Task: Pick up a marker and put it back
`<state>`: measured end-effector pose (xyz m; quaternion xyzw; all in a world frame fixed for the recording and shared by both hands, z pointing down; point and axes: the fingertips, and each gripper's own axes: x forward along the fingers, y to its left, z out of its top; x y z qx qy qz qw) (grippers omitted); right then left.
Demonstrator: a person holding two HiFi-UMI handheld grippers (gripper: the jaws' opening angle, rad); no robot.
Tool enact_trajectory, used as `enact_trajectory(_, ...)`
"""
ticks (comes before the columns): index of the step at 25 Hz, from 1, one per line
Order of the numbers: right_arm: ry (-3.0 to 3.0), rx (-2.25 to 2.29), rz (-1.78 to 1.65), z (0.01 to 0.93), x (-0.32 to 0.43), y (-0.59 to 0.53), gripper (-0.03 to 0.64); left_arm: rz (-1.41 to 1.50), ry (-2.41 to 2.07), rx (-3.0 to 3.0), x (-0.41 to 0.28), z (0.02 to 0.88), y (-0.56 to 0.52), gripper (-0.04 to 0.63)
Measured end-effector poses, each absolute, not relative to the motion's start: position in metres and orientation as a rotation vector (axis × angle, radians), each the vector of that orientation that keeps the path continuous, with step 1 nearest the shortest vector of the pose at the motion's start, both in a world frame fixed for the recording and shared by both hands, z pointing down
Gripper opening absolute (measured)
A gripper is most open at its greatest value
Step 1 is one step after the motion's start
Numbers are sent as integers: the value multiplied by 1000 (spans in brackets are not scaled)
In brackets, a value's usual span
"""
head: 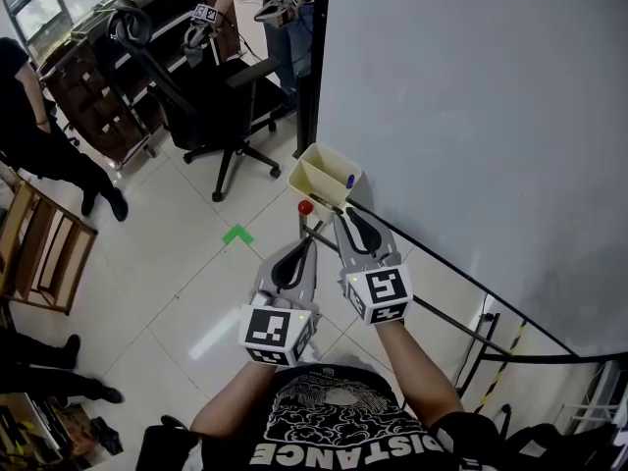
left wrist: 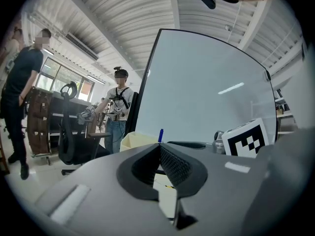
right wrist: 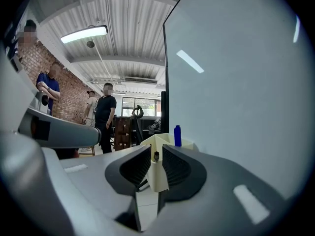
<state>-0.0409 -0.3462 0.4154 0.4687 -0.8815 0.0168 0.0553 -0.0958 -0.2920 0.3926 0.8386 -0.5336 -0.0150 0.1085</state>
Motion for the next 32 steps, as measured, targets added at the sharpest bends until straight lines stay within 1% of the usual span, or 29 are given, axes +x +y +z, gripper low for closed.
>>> enact_trajectory(7,-2712,1441,-11,386,-40,-315,44,-58,-1559,2479,-92,386,-283,5)
enact_trajectory(17,-2774,1438,-83,356,-27,-262,40,-102,-1545,2519,-66,382,-259,5)
enact_trajectory(24,-2808,1435,-105,345,4,-224,21,-108,-1577,2538,-31,370,-228,5)
enact_trajectory(27,-2818,1423,-103,343,16,-206,0,-116,-1593,2539,-17,366,-210,5)
enact_trajectory(32,-2833,1408,-97,342,38,-173,0,-117,-1605,2540,7,361,-176,5)
